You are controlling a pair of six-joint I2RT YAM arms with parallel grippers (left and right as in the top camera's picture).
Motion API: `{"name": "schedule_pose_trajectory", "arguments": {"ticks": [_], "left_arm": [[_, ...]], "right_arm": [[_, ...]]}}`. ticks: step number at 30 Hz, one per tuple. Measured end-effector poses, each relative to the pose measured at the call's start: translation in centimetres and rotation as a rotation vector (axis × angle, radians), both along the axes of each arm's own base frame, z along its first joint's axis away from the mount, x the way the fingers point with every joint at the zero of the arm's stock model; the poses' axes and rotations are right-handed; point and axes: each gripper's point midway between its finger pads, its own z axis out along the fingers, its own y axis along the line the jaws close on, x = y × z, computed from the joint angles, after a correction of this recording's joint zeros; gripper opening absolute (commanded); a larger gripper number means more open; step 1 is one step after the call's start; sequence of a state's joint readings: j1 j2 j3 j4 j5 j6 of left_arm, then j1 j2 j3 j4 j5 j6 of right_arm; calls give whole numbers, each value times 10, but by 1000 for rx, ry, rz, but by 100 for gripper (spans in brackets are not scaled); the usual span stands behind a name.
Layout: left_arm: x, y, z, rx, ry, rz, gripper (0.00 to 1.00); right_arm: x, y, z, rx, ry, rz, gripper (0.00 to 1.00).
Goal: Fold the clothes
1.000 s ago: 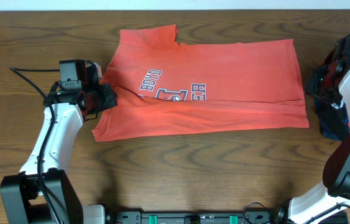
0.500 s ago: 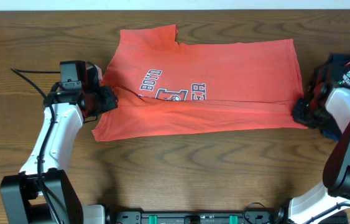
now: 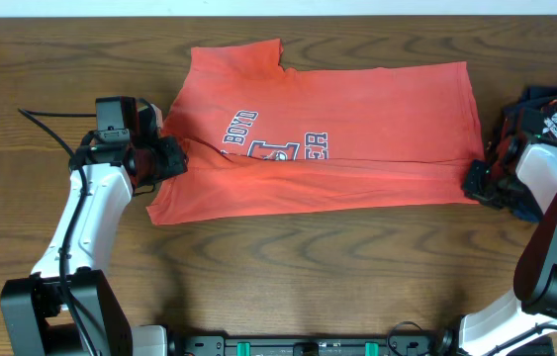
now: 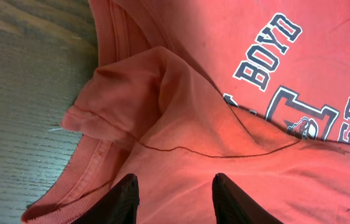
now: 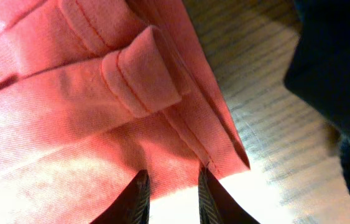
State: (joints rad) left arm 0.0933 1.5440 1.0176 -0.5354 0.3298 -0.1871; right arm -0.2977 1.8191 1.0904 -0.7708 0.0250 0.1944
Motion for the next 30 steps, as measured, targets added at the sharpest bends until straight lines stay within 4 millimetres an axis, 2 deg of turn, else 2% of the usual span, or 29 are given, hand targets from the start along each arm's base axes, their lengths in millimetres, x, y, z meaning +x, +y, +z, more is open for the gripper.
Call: {"name": "schedule_pose_trajectory", "arguments": {"ticks": [2,7,10,15,22,28,30], "left_arm": [[0,0,0,0,0,0,41],[0,0,0,0,0,0,41],[0,0,0,0,0,0,41],[0,0,0,0,2,0,41],[-1,0,0,0,3,0,41],[-1,0,0,0,3,0,41],[-1,0,0,0,3,0,41]], "right_arm": [[6,-2,7,-4,-15,0,30],[37,-11,33,-41,-138,1,31],[45,-13,38,-49,-171,0,31],[43,-11,29,-33,-147,2,31],[39,-6,3,4,-89,3,31],[45,-8,3,-3,-111,4,30],[46,-9,3,-5,-118,5,22]]}}
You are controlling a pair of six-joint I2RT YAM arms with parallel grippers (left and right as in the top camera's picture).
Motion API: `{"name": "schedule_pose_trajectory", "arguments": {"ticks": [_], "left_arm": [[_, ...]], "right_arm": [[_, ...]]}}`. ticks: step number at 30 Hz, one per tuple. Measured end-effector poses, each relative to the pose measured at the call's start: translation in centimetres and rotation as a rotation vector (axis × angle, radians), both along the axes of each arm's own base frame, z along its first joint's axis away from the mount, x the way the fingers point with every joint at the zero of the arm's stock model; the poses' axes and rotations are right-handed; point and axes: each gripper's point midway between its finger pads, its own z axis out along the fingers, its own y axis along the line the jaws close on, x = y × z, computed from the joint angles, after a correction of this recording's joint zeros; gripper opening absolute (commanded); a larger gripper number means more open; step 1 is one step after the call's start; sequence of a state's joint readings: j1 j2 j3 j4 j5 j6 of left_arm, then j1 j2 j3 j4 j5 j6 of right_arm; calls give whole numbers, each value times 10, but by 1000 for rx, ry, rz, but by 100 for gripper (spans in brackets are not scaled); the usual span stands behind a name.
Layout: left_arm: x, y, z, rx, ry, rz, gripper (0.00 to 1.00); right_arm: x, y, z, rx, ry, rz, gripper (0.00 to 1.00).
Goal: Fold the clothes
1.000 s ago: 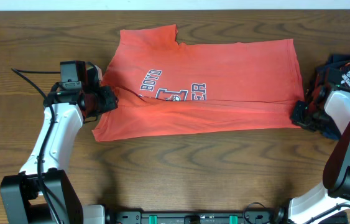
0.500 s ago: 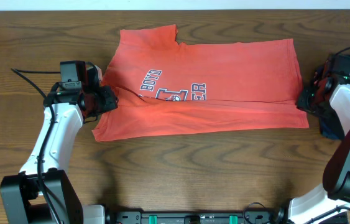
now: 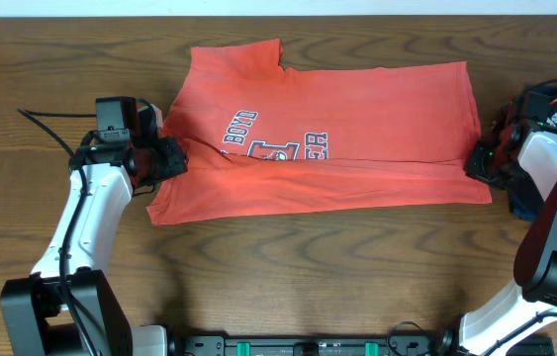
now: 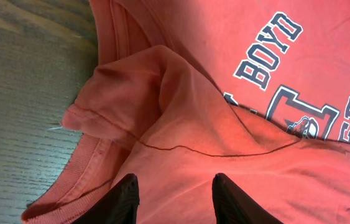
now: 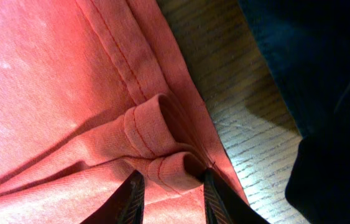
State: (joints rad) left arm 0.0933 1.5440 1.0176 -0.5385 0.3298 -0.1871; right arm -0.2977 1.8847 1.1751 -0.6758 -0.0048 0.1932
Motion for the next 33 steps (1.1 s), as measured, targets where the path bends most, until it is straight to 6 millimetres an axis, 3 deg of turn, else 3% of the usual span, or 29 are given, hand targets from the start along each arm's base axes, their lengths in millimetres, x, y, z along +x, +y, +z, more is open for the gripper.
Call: {"name": "schedule_pose_trajectory", "arguments": {"ticks": [3,6,14,17,21,23,25,33], "left_arm": [[0,0,0,0,0,0,41],[0,0,0,0,0,0,41],[0,0,0,0,0,0,41],[0,0,0,0,0,0,41],[0,0,0,0,0,0,41],[0,0,0,0,2,0,41],[-1,0,0,0,5,0,41],[-1,0,-1,-1,6,0,41]], "right_arm": [[1,0,0,-3,-4,6,1],[1,0,0,-1,-3,-1,1],[13,4,3,31,-56,9,1],[32,3,12,33,-132,16,1],[72,-5,39,13,-289,13,4],[80,-7,45,11,-323,6,8],[81,-7,45,15,-327,-9,20],[63,-1,36,38,-243,-11,17]]}}
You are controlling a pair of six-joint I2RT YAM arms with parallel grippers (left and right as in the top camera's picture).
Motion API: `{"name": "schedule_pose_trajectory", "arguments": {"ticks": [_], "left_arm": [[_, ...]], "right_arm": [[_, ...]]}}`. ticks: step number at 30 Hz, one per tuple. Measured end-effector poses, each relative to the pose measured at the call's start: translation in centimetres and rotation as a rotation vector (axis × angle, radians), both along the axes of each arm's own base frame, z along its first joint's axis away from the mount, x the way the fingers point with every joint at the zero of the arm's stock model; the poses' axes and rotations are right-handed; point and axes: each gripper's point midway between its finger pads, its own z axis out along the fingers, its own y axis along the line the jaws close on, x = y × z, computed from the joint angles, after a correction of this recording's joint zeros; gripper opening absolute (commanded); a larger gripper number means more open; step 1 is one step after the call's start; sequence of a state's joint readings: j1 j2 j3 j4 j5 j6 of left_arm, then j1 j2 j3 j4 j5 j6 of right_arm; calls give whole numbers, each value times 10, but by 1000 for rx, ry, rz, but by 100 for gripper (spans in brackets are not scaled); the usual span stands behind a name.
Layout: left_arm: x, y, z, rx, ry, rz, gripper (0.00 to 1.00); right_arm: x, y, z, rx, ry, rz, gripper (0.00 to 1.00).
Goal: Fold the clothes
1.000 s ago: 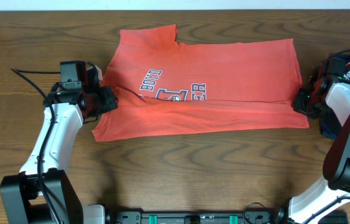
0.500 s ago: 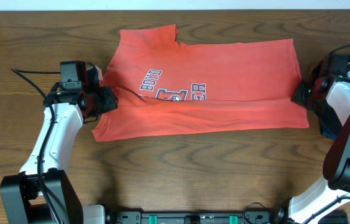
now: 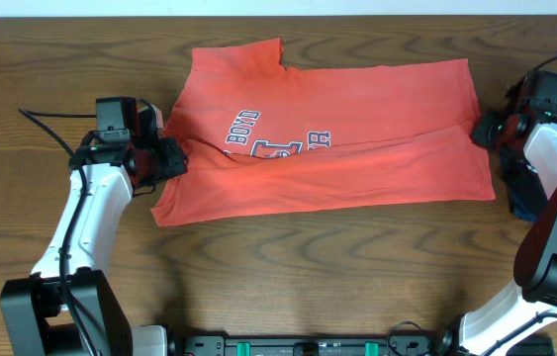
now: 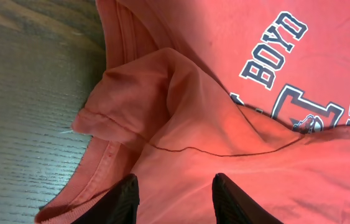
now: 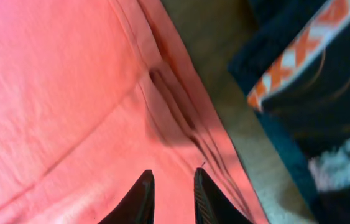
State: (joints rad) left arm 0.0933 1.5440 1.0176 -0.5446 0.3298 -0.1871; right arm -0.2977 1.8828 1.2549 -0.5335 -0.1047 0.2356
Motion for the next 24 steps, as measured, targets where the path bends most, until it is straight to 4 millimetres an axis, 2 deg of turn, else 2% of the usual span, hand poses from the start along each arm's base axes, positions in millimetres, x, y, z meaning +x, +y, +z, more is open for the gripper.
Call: {"name": "schedule_pose_trajectory", "arguments": {"ticks": [3,8,13,19,24], "left_arm": [[1,0,0,0,-5,0,41],[12,1,6,6,-55,-1,48],[22,2,11,10,-101,0,49],[29,3,7,11,-113,0,49],[33,-4,-16,6,-73,-19,49]], "right_arm": [[-19,6,-8,20,83,14,11],[-41,9,-19,26,167,12,10],[-64,12,-45,20,216,7,11],[-68,12,-48,2,188,4,8],[-75,13,-49,2,209,3,7]]}}
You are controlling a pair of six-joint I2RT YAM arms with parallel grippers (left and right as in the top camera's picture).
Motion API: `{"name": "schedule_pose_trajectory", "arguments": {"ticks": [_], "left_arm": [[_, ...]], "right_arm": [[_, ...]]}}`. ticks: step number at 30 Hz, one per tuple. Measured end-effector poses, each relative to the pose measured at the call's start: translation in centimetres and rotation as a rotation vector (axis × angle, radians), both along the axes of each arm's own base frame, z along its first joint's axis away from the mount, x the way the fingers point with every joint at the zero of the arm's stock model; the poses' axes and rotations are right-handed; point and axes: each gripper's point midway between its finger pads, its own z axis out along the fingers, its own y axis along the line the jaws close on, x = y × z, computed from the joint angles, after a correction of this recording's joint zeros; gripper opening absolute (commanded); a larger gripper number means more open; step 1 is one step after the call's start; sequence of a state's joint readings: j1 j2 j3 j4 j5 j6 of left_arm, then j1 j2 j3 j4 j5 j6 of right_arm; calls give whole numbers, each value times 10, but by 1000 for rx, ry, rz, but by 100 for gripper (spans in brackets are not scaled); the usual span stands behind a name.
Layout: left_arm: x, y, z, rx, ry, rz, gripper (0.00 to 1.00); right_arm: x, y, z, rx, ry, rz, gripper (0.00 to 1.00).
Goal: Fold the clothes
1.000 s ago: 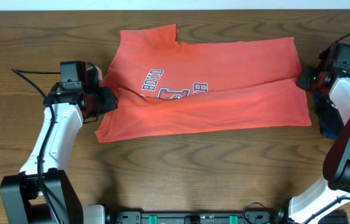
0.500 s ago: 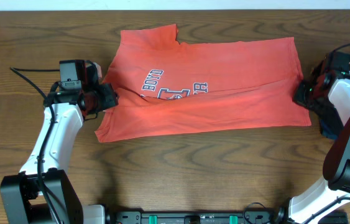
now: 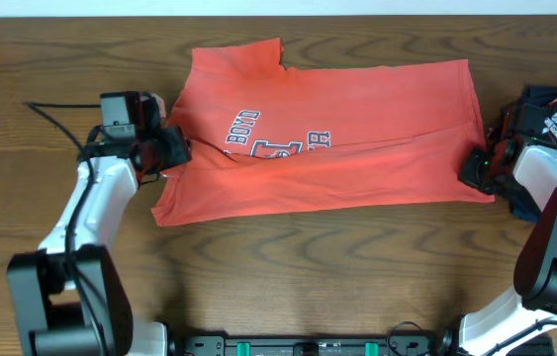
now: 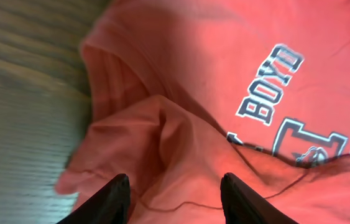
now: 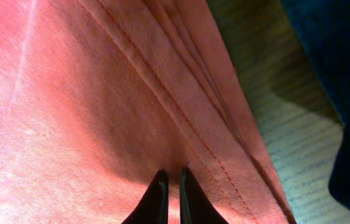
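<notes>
A red T-shirt [image 3: 357, 109] with dark "BOYD" lettering [image 4: 268, 81] lies flat across the table, its near strip doubled over along a slanting crease. My left gripper [image 3: 171, 150] is at the shirt's left edge. In the left wrist view it [image 4: 176, 190] stands open over the bunched sleeve fold [image 4: 137, 143]. My right gripper [image 3: 473, 168] is at the shirt's right hem. The right wrist view shows it [image 5: 170, 180] shut on the red cloth, just inside the stitched hem [image 5: 224, 143].
A dark navy garment [image 3: 555, 119] with white and orange print lies at the table's right edge, right beside my right arm; it also fills the right side of the right wrist view [image 5: 349, 93]. The table [image 3: 308, 267] is brown wood. A cable [image 3: 55, 109] trails from my left arm.
My right gripper has moved from the shirt's far right corner nearer along the right hem and has shut on the cloth. My left gripper has shifted slightly farther up the sleeve, and its jaws stand wider.
My right gripper was open at the near right corner, over a rolled bit of hem. It then stood farther up the right edge, then near the far corner, where the flap's crease had become slanted. Now it pinches the hem midway. The left stayed open by the sleeve.
</notes>
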State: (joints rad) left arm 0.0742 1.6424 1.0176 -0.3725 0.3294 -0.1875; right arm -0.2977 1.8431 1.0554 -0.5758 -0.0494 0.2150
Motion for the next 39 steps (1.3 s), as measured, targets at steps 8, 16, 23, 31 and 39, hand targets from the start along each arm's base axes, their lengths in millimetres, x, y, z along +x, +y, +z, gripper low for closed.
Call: {"name": "schedule_pose_trajectory", "arguments": {"ticks": [8,16,23,31,39], "left_arm": [[14,-23,-30,-3,6,-56,49],[24,-25,-31,-9,-24,-49,12],[40,-47,-12,-124,-126,-119,6],[42,-82,15,-305,-215,-265,6],[24,-66,-11,-217,-87,-206,6]], "right_arm": [[-6,2,0,6,23,0,7],[-7,2,0,6,25,0,7],[-7,2,0,7,27,0,7],[-8,2,0,7,29,0,7],[-8,2,0,4,31,-1,7]]}}
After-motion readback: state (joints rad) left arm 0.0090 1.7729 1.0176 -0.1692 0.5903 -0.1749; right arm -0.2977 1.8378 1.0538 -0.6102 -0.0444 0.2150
